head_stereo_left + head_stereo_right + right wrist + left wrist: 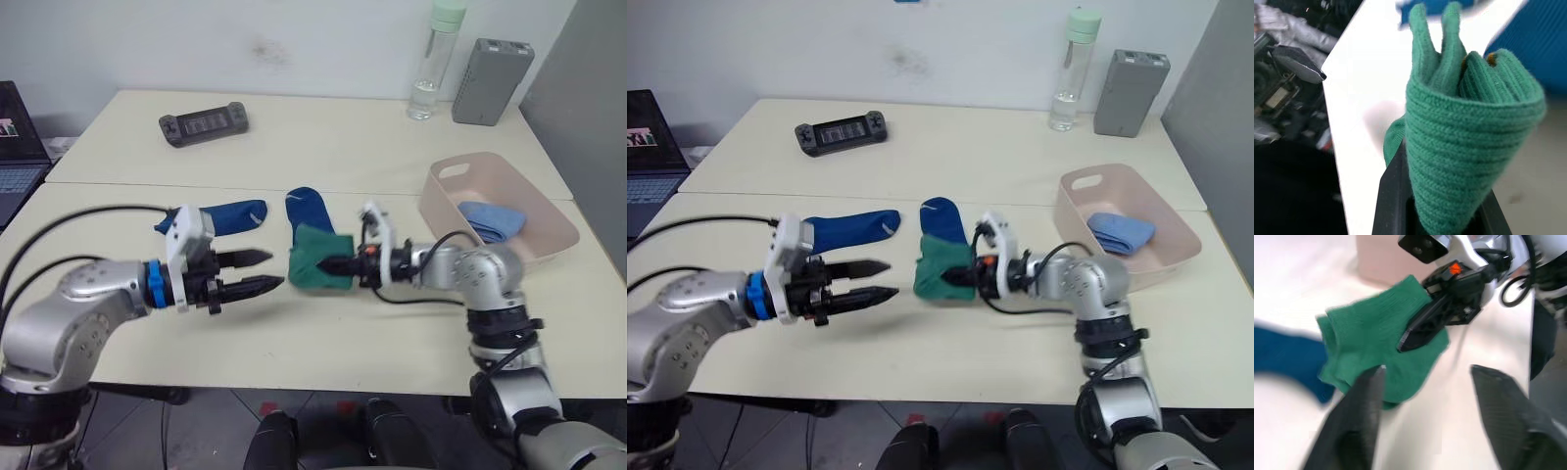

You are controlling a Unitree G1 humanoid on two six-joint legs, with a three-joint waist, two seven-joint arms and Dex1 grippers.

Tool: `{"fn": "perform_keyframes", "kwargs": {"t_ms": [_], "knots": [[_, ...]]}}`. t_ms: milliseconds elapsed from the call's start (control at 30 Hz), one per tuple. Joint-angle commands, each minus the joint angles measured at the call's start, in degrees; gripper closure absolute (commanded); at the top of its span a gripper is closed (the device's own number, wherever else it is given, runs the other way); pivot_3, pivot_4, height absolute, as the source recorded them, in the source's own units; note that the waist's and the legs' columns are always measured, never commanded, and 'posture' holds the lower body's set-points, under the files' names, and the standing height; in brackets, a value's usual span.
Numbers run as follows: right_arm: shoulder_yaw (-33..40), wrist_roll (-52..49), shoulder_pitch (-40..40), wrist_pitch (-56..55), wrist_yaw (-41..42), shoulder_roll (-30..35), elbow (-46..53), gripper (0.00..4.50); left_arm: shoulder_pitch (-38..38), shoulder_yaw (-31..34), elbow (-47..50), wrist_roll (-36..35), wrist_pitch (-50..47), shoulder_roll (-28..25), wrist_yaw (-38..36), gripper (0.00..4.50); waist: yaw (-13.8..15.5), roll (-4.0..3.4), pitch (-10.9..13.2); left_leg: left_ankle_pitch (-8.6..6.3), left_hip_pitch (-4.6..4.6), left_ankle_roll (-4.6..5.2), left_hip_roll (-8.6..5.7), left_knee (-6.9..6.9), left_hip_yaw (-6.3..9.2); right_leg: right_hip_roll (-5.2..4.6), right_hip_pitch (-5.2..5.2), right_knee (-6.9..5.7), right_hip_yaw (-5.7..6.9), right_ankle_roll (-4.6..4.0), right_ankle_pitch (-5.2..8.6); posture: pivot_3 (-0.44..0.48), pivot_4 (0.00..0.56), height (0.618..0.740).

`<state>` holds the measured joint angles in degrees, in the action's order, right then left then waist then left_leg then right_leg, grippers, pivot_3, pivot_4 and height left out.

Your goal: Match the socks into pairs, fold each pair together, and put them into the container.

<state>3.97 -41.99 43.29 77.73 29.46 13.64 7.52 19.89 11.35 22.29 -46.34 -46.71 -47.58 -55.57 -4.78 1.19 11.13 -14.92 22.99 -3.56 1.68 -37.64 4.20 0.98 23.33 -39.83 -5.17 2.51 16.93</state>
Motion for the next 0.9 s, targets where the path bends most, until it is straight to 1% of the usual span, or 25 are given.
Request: {"fn": "perform_keyframes", "kwargs": {"t_ms": [33, 67, 133, 200, 267, 367, 467, 567, 633, 767, 900], "knots": [[4.68, -2.87, 3.7, 0.37, 0.23, 3.33, 5.04, 4.5, 5.77, -1.3, 0.42, -1.38, -1.12, 1.28, 2.53, 0.28, -0.03, 0.0, 0.0, 0.0, -0.01, 0.0, 0.0, 0.0, 0.0, 0.01, 0.0, 0.02, 0.0, 0.0, 0.0, 0.0, 0.15, 0.74], [5.82, -2.93, 4.97, 0.18, 0.27, 5.22, 5.48, 4.5, 8.47, -2.0, -0.17, -1.62, -1.4, 2.63, 3.74, 0.02, -0.02, -0.01, 0.01, 0.0, -0.01, 0.0, -0.01, 0.0, -0.02, 0.0, -0.01, 0.02, -0.03, -0.01, -0.01, 0.0, 0.15, 0.74], [7.67, -3.03, 6.99, -1.3, 0.9, 8.78, 5.97, 4.5, 13.22, -3.22, -1.24, -1.55, -1.43, 5.48, 6.02, 0.02, 0.06, -0.01, 0.01, 0.0, 0.01, 0.0, -0.03, 0.01, -0.04, -0.01, -0.01, 0.03, -0.03, -0.02, -0.01, 0.0, 0.15, 0.74], [8.39, -1.66, 9.03, -4.22, 2.29, 14.12, 5.8, 4.5, 17.77, -4.69, -2.22, -0.69, -0.85, 8.78, 8.35, 0.02, 0.36, 0.01, 0.03, 0.0, 0.03, 0.0, -0.04, 0.01, -0.05, -0.02, -0.01, 0.08, -0.03, -0.23, -0.14, 0.0, 0.15, 0.74], [5.71, 3.24, 10.26, -10.52, 4.79, 21.28, 4.72, 4.5, 21.52, -6.34, -3.71, 1.28, -0.07, 11.5, 10.84, 0.02, 0.69, 0.01, 0.05, 0.0, 0.05, 0.0, -0.06, 0.02, -0.05, -0.03, -0.02, 0.17, -0.03, -0.22, -0.16, 0.0, 0.15, 0.74], [-0.1, 14.32, 10.69, -25.6, 10.9, 33.31, -0.41, 4.5, 26.53, -10.06, -6.22, 5.03, 1.43, 14.63, 12.6, 0.02, 1.21, 0.0, 0.06, 0.0, 0.06, 0.01, -0.07, 0.08, -0.11, -0.03, -0.05, 0.42, -0.07, -0.18, -0.18, 0.0, 0.15, 0.74], [-3.14, 24.68, 8.98, -41.86, 13.13, 40.9, -8.22, 4.5, 30.16, -12.83, -7.64, 6.77, 2.32, 19.4, 14.44, 0.02, 1.58, 0.02, 0.07, 0.0, 0.06, 0.01, -0.06, 0.26, -0.23, -0.05, -0.1, 0.81, -0.17, -0.06, -0.27, 0.0, 0.15, 0.74], [-6.92, 34.67, 5.36, -57.79, 15.56, 46.91, -14.87, 4.5, 31.32, -15.03, -8.68, 9.27, 4.08, 22.93, 15.36, 0.02, 1.65, 0.02, 0.06, 0.0, 0.03, 0.0, -0.09, 0.43, -0.5, -0.15, -0.08, 0.91, -0.41, -0.01, -0.3, 0.0, 0.15, 0.74], [-9.54, 41.13, 3.81, -67.77, 15.93, 49.83, -19.04, 4.5, 31.59, -15.98, -9.16, 10.44, 5.09, 24.66, 15.67, 0.02, 1.61, 0.01, 0.07, 0.04, -0.01, -0.07, -0.06, 0.54, -0.63, -0.17, -0.04, 0.94, -0.45, -0.01, -0.3, 0.0, 0.15, 0.74], [-14.78, 51.97, 2.2, -84.36, 15.82, 52.55, -26.4, 4.5, 31.04, -17.17, -8.82, 11.19, 5.48, 27.87, 16.42, 0.02, 1.36, -0.05, 0.09, 0.07, -0.07, -0.11, -0.01, 0.61, -0.87, -0.17, 0.09, 0.85, -0.62, -0.03, -0.3, 0.0, 0.15, 0.74], [-16.93, 58.2, 3.85, -91.31, 14.02, 51.37, -33.32, 4.5, 28.77, -17.45, -5.96, 10.05, 3.75, 28.35, 16.56, 0.02, 1.38, -0.05, 0.09, 0.09, -0.09, -0.14, -0.02, 0.56, -0.9, -0.18, 0.07, 0.8, -0.66, -0.02, -0.31, 0.0, 0.15, 0.74]]}}
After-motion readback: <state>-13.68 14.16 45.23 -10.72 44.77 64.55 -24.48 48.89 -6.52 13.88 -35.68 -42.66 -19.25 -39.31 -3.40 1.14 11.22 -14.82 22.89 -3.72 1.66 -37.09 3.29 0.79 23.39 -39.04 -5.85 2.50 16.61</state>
